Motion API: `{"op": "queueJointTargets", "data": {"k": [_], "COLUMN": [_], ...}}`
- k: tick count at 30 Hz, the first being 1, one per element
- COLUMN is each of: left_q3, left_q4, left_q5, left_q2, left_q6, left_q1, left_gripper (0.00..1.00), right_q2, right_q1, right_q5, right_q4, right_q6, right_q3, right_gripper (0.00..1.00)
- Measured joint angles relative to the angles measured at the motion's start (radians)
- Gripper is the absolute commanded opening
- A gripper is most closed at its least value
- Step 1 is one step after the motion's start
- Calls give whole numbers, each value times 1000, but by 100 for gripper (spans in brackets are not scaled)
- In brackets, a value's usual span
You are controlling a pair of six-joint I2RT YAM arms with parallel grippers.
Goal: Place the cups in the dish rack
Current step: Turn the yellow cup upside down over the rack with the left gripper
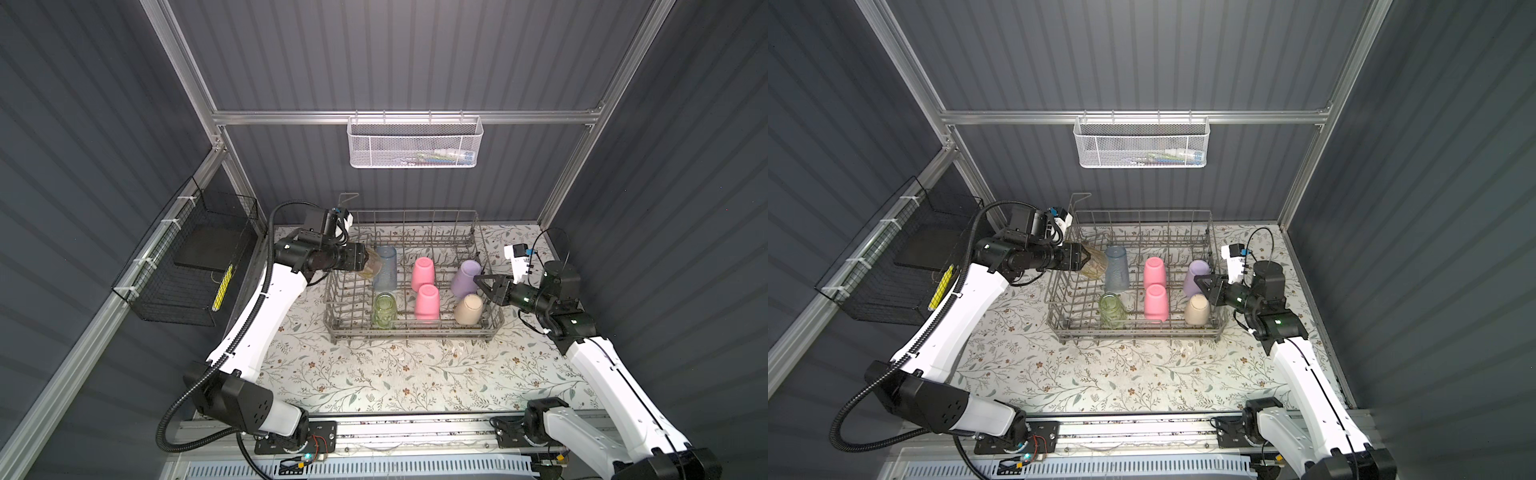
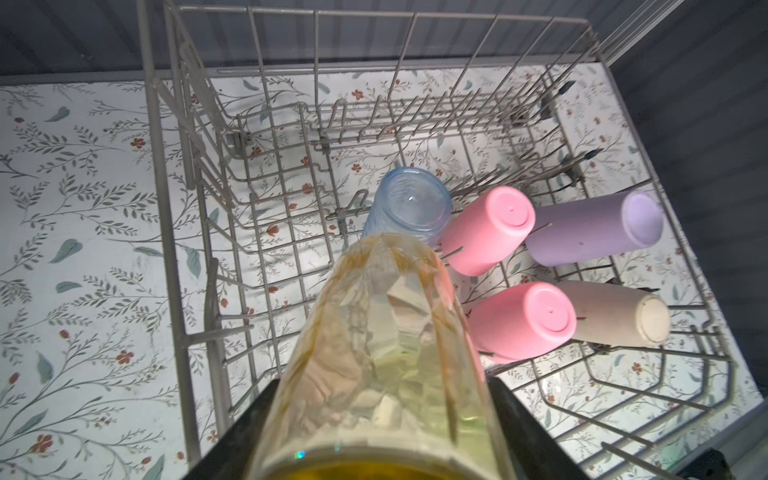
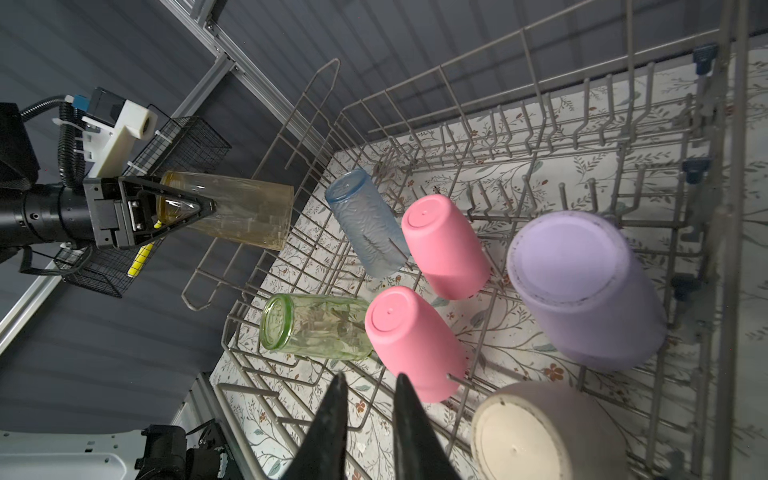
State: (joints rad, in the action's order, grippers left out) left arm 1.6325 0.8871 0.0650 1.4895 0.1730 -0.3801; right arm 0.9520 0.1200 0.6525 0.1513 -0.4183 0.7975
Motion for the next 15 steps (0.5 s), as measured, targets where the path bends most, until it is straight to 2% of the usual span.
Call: {"op": "queueJointTargets", "data": {"k": [15], "left_q3": [74], "left_q4": [102], "left_q5": [-174], "left_q2": [135], "left_q6": [-8], "left_q1": [-45], "left_gripper": [35], "right_q2": [5], "right_q1": [-6], "right_q5": [-25], "right_q4": [24], "right_q6": [17], "right_q3": [0], "right_gripper": [23]}}
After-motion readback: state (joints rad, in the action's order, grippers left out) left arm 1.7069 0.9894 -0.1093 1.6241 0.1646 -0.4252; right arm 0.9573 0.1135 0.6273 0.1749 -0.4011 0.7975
